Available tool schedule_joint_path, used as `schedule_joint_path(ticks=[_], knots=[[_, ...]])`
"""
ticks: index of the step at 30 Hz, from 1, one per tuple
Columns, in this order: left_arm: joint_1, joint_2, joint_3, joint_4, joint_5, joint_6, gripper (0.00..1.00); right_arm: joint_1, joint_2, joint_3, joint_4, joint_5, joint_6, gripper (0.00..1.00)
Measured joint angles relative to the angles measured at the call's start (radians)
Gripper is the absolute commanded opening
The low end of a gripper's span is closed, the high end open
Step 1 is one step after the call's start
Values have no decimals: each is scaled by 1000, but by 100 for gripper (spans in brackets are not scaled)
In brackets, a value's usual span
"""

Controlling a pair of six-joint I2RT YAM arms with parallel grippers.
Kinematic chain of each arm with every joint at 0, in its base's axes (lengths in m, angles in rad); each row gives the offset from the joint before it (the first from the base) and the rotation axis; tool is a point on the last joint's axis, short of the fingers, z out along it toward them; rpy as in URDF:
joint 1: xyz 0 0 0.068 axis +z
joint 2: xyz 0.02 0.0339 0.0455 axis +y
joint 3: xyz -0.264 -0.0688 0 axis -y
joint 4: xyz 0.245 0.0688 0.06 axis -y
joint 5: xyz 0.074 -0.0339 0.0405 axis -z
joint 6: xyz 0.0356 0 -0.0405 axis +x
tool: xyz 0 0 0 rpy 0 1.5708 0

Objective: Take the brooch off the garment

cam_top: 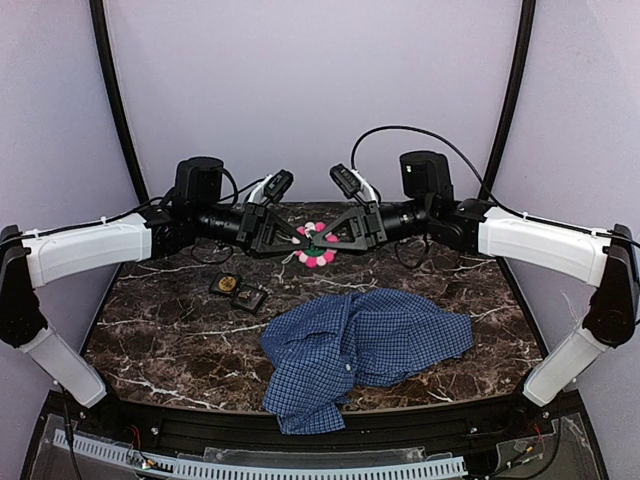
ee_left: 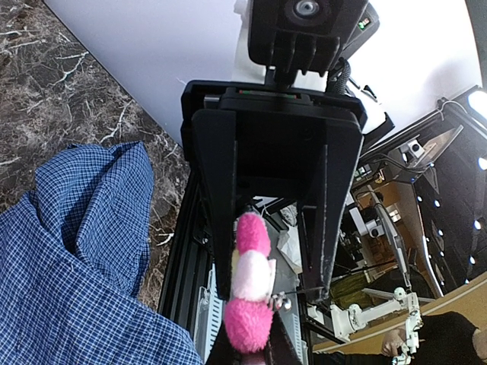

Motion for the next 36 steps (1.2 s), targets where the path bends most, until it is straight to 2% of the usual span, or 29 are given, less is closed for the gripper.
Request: schedule_joint_path(ticks=[14,19,25,36], knots=[[0,0,1,-13,30,19,1,2,9,1,-15,-16,-2,13],[0,1,1,-17,37,34,1,2,14,2,-15,-25,2,13],[0,11,14,-42,49,38,1,2,24,9,-22,-35,-3,20],[3,31,23,-61,69,38,1,2,50,37,-74,-58,-24,19]])
